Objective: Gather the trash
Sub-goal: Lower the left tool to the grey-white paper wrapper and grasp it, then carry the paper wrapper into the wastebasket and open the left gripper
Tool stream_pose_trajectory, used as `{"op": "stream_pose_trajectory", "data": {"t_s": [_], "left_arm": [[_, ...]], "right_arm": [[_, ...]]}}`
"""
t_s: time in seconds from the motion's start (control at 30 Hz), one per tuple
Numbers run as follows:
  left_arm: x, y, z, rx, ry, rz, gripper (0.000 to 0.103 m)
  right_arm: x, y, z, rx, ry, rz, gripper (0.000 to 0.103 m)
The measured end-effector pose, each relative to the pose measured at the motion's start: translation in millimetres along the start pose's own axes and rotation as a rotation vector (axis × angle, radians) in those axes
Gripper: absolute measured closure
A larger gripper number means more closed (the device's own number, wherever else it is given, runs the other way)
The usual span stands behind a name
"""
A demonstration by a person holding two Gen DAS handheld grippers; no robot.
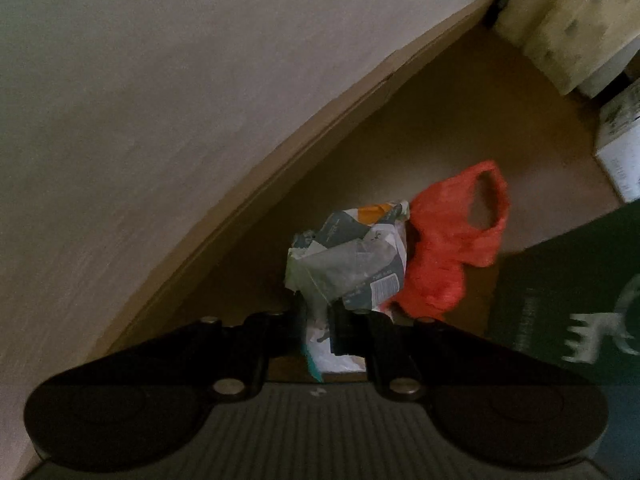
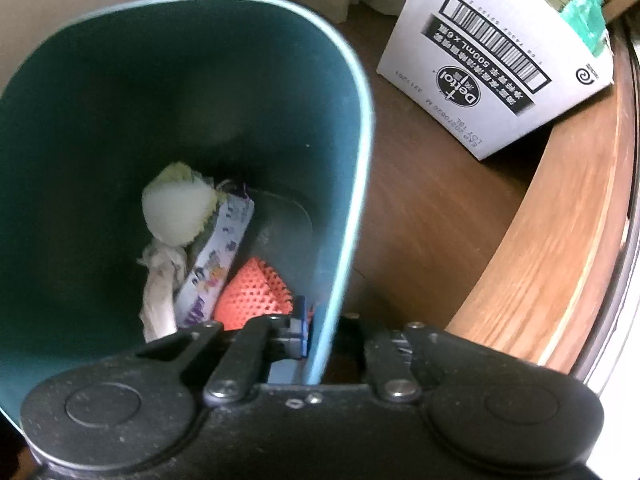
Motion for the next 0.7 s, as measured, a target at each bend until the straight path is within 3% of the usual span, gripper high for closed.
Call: {"op": "stream_pose_trajectory", "data": {"t_s": [0.43, 0.7], "left_arm": [[145, -44, -46, -0.027, -0.144, -0.12, 0.094], [220, -30, -89, -0.107, -0.182, -0.235, 0.094]], "right_arm": [[29, 8, -13, -0.004, -0.021, -0.078, 0.101], [40, 13, -9, 0.095, -0.063, -0.094, 0.101]]}}
Point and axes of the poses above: each gripper's, at about its wrist camera, not at the fingertips, and x roughly against the way its jaws point, z to its left, y to its top, the point moved 8 cm from there along -x, roughly the way its jaws point, and after that the axes turned 9 degrees about z, right-handed, at the moved point
